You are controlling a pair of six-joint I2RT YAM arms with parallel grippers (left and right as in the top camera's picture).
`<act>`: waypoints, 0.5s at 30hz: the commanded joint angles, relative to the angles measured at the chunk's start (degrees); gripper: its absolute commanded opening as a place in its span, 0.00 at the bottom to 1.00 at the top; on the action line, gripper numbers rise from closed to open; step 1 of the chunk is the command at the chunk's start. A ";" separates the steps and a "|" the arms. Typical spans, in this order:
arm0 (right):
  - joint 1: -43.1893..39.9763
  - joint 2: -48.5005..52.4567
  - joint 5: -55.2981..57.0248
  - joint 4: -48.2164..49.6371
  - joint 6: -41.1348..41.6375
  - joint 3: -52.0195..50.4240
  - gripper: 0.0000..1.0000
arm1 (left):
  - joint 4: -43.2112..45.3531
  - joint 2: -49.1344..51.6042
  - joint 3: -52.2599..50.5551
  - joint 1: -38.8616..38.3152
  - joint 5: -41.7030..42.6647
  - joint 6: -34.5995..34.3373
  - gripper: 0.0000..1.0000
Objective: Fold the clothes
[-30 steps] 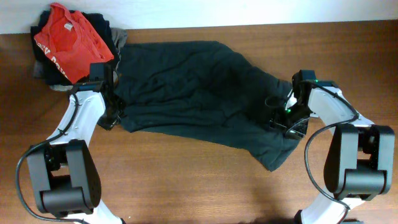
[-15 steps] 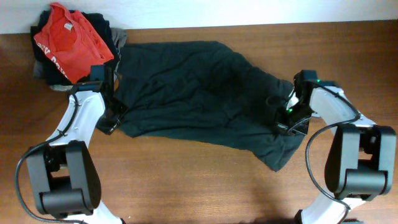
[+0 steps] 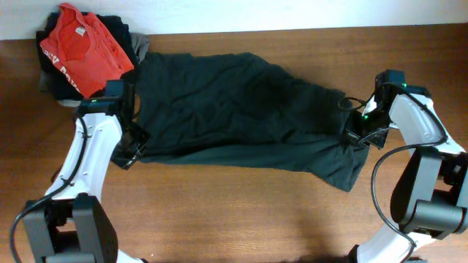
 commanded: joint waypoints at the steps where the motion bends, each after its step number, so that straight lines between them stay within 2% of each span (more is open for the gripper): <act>1: 0.13 -1.64 1.11 1.38 -0.57 0.87 0.04 | 0.90 -0.94 0.90 -0.70 -0.92 -0.55 0.01; 10: 0.13 -1.64 1.14 6.71 -0.57 0.87 0.04 | 6.88 -0.79 0.87 -0.70 -6.93 -0.52 0.02; 13: 0.13 -1.64 1.18 7.72 -0.57 0.87 0.04 | 8.46 -0.26 0.87 -0.68 -8.87 -0.52 0.12; 15: 0.13 -1.64 1.33 7.82 -0.57 0.87 0.04 | 9.01 0.35 0.87 -0.68 -9.68 -0.52 0.14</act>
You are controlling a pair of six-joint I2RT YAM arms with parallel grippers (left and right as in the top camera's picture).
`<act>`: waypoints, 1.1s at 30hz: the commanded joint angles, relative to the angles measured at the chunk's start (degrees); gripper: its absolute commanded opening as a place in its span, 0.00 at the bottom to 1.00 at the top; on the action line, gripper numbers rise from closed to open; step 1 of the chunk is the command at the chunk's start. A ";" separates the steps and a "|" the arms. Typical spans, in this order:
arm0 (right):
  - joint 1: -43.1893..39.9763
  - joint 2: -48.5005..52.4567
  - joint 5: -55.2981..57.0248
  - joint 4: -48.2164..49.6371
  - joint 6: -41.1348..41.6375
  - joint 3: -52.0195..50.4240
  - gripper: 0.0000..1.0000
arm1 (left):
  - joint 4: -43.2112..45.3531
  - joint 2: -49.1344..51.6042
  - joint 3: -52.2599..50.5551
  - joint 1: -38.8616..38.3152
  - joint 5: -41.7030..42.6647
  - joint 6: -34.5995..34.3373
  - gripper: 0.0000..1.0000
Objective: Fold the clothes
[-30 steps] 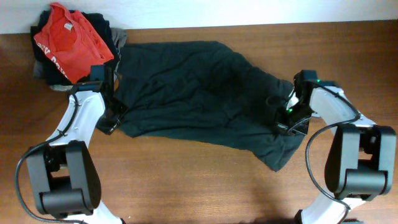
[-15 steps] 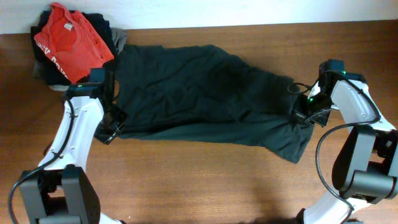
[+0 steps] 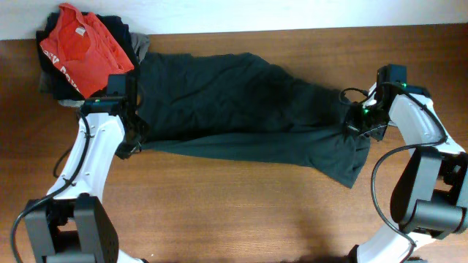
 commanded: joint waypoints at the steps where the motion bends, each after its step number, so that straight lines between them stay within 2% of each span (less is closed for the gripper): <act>1: 0.13 -1.64 1.60 0.35 -0.50 0.87 0.04 | 0.76 0.76 0.85 0.00 -4.39 -0.37 0.17; 12: 0.13 -1.64 5.68 1.73 -0.48 0.87 0.04 | 3.93 9.53 0.85 0.15 -5.09 -0.09 0.18; 15: 0.20 -1.64 5.70 1.90 -0.50 0.87 0.07 | 4.59 10.43 0.85 0.17 -6.58 0.15 0.29; 18: 0.20 -1.64 5.73 2.14 -0.50 0.87 0.21 | 5.33 10.43 0.87 0.20 -9.22 0.35 0.44; 20: 0.17 -1.62 5.70 2.45 -0.50 0.87 0.26 | 7.17 10.43 0.87 0.26 -10.73 2.40 0.46; 23: 0.24 -1.64 5.64 2.51 -0.48 0.87 0.29 | 11.10 10.43 0.87 0.26 -11.23 6.36 0.47; 26: 0.35 -1.64 5.66 2.12 -0.48 0.87 0.29 | 15.52 10.45 0.87 0.26 -10.88 6.82 0.48; 28: 0.35 -1.64 5.66 1.70 -0.50 0.87 0.32 | 18.14 10.45 0.87 0.26 -9.09 7.41 0.52; 29: 0.35 -1.64 5.66 1.42 -0.50 0.87 0.36 | 18.84 10.45 0.87 0.26 -7.96 8.17 0.57; 30: 0.35 -1.64 5.66 1.14 -0.50 0.87 0.48 | 19.21 10.45 0.87 0.26 -6.60 9.07 0.64; 31: 0.35 -1.64 5.68 0.76 -0.50 0.87 0.64 | 19.39 10.45 0.87 0.26 -5.42 10.29 0.70; 32: 0.35 -1.64 5.68 0.48 -0.52 0.87 0.76 | 19.41 10.45 0.87 0.26 -4.61 11.52 0.73; 33: 0.35 -1.64 5.68 0.17 -0.52 0.87 0.82 | 19.41 10.43 0.87 0.26 -4.22 12.92 0.78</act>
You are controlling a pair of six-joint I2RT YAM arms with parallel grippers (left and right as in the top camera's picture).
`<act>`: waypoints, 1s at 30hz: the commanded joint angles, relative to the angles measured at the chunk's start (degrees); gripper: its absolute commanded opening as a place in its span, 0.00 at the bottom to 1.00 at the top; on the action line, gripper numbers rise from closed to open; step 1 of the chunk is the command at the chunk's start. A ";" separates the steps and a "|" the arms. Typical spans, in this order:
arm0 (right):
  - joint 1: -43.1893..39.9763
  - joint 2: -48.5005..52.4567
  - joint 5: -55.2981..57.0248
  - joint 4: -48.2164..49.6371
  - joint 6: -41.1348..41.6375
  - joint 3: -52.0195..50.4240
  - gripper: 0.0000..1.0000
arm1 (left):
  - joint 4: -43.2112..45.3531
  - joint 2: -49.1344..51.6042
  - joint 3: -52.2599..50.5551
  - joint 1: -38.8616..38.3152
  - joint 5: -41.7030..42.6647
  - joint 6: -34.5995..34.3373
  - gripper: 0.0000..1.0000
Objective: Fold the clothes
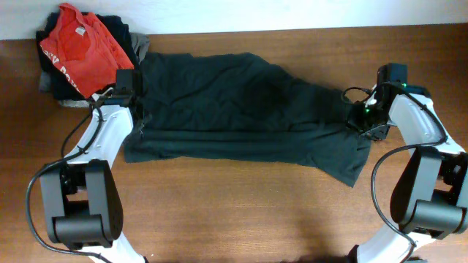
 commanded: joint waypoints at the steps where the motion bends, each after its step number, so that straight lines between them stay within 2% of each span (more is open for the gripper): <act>1: 0.31 -1.64 0.92 -0.68 -0.46 0.87 0.85 | 0.09 0.13 0.79 0.24 2.75 5.90 0.80; 8: 0.31 -2.16 0.68 -3.98 -0.26 2.71 0.86 | -4.68 -2.36 4.28 0.20 4.55 13.18 0.84; 11: 0.48 -2.43 -1.86 -6.25 -0.26 4.94 0.90 | -3.80 -4.15 5.03 0.07 10.51 19.45 0.84; 13: 0.74 -2.43 -5.92 -6.56 -0.57 5.60 0.94 | -3.23 -4.42 5.03 -0.04 14.95 21.29 0.84; 16: 1.70 -2.36 -10.45 -8.46 -1.09 5.57 0.93 | -5.35 -4.11 5.01 -0.04 22.08 21.35 0.84; 18: 2.64 -2.27 -10.25 -11.10 -1.11 5.55 0.89 | -8.33 -3.96 4.90 -0.22 25.33 21.35 0.84; 19: 3.28 -2.27 -9.79 -12.11 -1.11 5.44 0.86 | -10.03 -3.93 4.90 -0.44 25.42 21.33 0.80; 20: 3.93 -2.27 -9.49 -12.83 -1.27 5.25 0.77 | -11.30 -3.93 4.85 -0.63 25.11 21.35 0.74; 23: 6.03 -2.25 -9.44 -12.57 -2.19 3.76 0.41 | -14.27 -3.89 4.70 -0.83 24.59 21.35 0.40; 25: 7.39 -2.12 -9.46 -11.30 -2.16 2.34 0.26 | -14.56 -3.72 4.37 -0.83 24.57 21.35 0.24; 27: 8.37 -1.68 -9.46 -10.05 -2.12 1.44 0.17 | -13.77 -3.19 4.00 -0.83 24.57 21.35 0.09; 30: 9.16 -0.70 -9.44 -7.61 -1.95 0.52 0.08 | -13.35 -1.53 3.85 -0.83 24.92 21.33 0.01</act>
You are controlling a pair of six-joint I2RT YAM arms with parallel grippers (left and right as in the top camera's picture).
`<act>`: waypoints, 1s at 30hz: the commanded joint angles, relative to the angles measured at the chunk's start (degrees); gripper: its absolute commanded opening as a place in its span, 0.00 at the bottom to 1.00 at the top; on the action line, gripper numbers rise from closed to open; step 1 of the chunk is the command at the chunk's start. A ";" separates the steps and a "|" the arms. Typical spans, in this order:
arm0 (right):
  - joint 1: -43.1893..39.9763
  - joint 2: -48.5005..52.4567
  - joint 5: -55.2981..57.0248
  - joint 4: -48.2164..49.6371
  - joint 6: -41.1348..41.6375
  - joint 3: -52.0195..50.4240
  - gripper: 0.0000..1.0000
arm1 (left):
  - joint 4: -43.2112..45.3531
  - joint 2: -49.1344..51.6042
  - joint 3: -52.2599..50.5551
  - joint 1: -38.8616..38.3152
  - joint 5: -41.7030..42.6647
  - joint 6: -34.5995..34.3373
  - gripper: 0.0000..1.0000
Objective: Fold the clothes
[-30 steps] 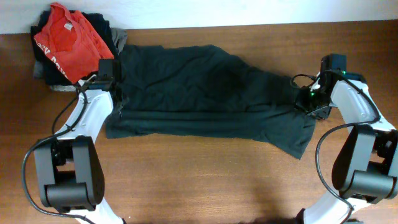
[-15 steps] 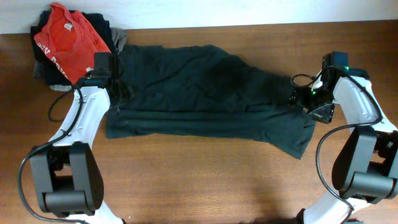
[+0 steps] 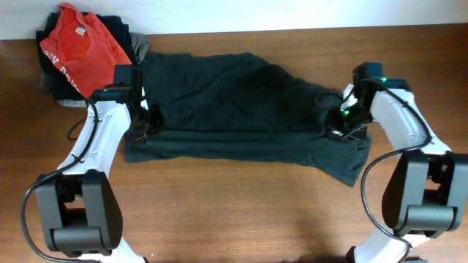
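A dark green garment (image 3: 241, 109) lies spread across the middle of the table. Its near edge is folded up over itself into a long band (image 3: 234, 146). My left gripper (image 3: 151, 121) sits low over the garment's left end, just inside the folded band, and its fingers look spread with nothing between them. My right gripper (image 3: 333, 126) is over the garment's right part, near the top of the band. Its fingers are too small and dark to read. A loose flap (image 3: 347, 164) of the garment sticks out towards the front at the right.
A pile of clothes with a red shirt (image 3: 80, 51) on top lies at the back left corner, close to the left arm. Bare wooden table (image 3: 234, 212) runs along the front. The back wall edges the table.
Both grippers have moved inward over the garment: the left to the right and slightly nearer, the right to the left. The garment lies as it did.
At first both grippers were at the garment's near edge, left and right. Half a second later that edge had been brought further back. By a second ago it lay folded over as a band, and now both grippers are further in over the cloth.
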 commanded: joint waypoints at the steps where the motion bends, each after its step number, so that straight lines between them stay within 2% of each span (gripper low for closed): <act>1: 0.76 0.35 -0.50 1.81 0.22 -1.25 0.04 | 0.24 1.86 -0.61 -0.02 1.60 0.52 0.01; 5: 0.26 1.66 1.68 3.30 3.74 -1.55 0.04 | -0.15 5.62 -0.63 -0.02 3.45 0.52 0.01; 14: -0.09 2.97 3.10 5.44 3.69 -4.17 0.04 | -0.76 12.41 -0.63 -0.02 4.39 0.55 0.01; 23: -0.11 4.55 3.85 11.21 4.98 -7.93 0.04 | -1.20 12.74 -0.63 0.04 2.40 0.52 0.01; 30: -1.22 7.08 4.52 10.49 6.08 -8.13 0.04 | -3.74 12.74 -0.63 0.04 2.16 -0.20 0.01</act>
